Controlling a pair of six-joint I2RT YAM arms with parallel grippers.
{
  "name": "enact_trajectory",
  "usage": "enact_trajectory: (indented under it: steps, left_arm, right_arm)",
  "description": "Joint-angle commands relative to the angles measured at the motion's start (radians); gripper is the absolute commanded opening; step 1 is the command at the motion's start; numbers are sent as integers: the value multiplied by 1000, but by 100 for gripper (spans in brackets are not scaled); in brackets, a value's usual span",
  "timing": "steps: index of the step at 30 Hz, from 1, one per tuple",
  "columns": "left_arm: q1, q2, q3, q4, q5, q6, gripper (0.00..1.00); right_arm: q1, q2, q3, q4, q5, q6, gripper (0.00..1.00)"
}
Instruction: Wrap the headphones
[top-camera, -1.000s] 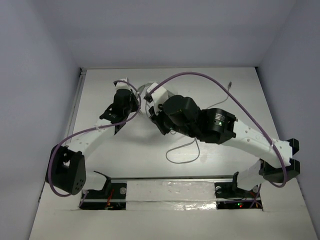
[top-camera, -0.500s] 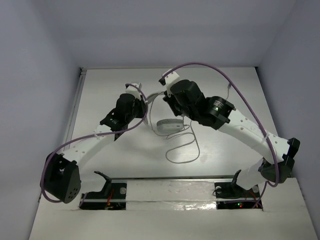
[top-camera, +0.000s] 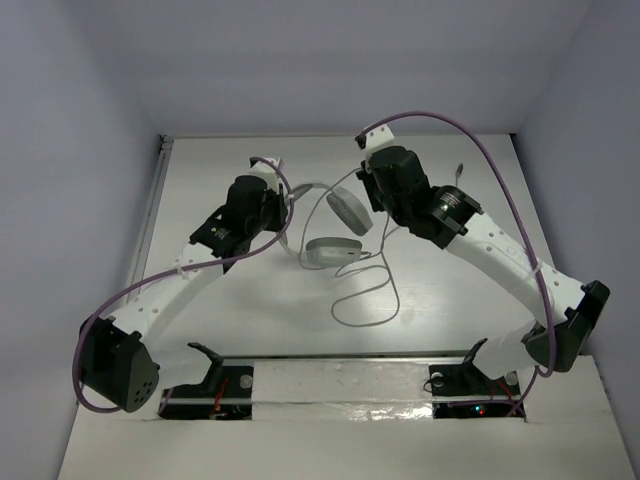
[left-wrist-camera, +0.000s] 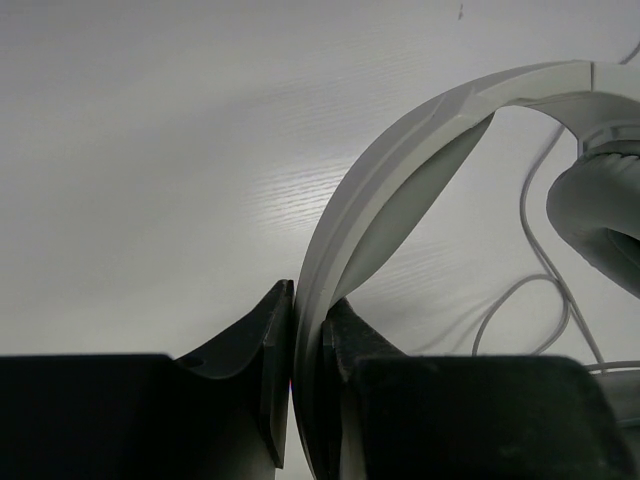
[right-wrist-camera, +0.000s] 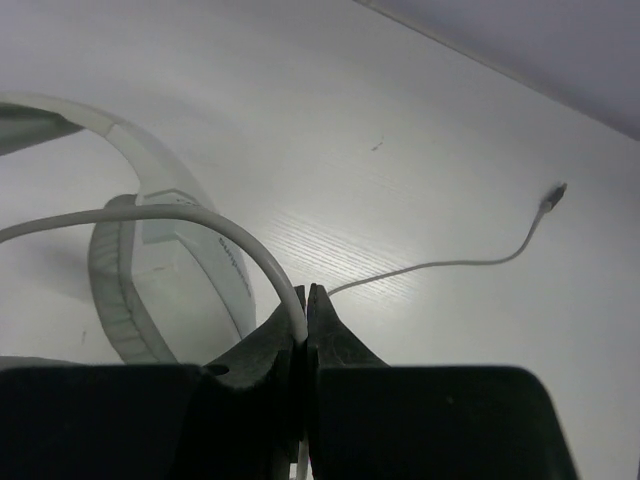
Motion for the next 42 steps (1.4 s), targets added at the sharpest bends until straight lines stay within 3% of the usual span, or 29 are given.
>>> enact_trajectory:
  steps: [1,17,28,36,42]
  left_arm:
    - [-6,-47,135,-15,1,36,0]
    - [3,-66,221,-147,139,166,0]
    - [122,-90,241,-91,395,116,0]
    - [146,-100,255,-83,583,111,0]
    - [146,-100,246,-90,639,113,0]
  right_arm:
    - [-19,-41,-32,99,13,34,0]
    - [-93,-64,-156,245,-7,116,0]
    - [-163,-171,-386,490,-49,264,0]
    - [-174,-128,-408,550,-145,268,0]
    - [-174,-98,-387,570,-230,261,0]
